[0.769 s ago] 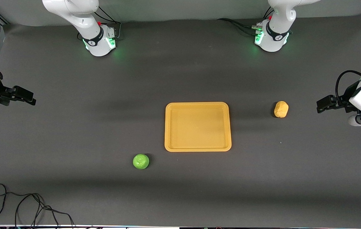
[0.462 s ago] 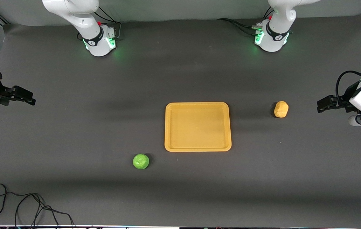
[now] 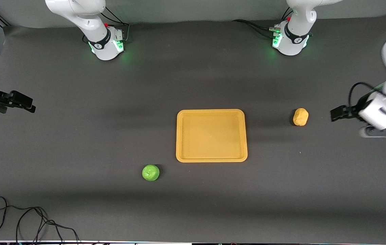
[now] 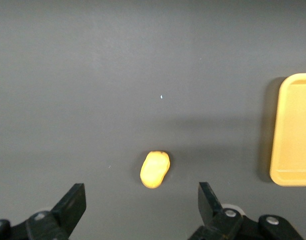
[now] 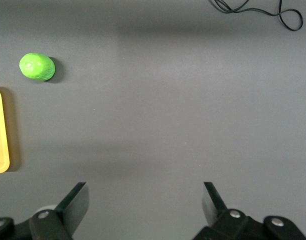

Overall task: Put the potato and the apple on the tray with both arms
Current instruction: 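Reach the left gripper down to the yellow potato and grasp it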

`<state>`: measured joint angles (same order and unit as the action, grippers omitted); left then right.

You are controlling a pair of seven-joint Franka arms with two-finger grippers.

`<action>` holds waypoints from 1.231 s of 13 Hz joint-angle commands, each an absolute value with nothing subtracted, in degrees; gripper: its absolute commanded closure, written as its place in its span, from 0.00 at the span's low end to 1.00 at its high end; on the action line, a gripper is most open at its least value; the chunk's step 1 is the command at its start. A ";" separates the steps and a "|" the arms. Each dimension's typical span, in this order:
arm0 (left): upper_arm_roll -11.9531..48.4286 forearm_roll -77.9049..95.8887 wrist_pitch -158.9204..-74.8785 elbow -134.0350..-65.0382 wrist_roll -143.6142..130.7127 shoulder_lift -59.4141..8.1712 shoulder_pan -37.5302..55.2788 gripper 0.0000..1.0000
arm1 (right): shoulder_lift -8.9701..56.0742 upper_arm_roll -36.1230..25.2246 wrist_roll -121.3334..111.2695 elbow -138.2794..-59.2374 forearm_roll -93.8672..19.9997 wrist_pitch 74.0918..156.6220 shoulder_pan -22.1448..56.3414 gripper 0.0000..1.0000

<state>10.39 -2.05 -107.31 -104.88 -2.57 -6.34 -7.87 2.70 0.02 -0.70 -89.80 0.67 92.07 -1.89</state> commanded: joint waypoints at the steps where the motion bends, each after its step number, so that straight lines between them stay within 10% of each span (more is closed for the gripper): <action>1: 10.28 -2.72 -119.76 -120.19 -2.12 -4.30 -7.56 0.01 | 3.69 0.53 -1.23 -88.51 -0.53 91.49 -2.20 0.00; 9: 10.37 -2.72 -125.69 -130.69 8.61 -16.34 -7.12 0.10 | 4.66 0.44 -1.41 -88.60 -2.37 92.72 -2.28 0.00; 16: 10.55 -1.41 -128.51 -129.91 14.24 -16.27 -7.03 0.85 | 5.01 0.70 -1.32 -88.51 -2.37 95.71 -1.76 0.00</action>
<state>10.57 -2.14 -129.35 -130.46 13.71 -17.71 -7.66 4.25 0.33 -0.70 -89.78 -1.16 94.75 -1.87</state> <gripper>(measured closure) 0.485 0.000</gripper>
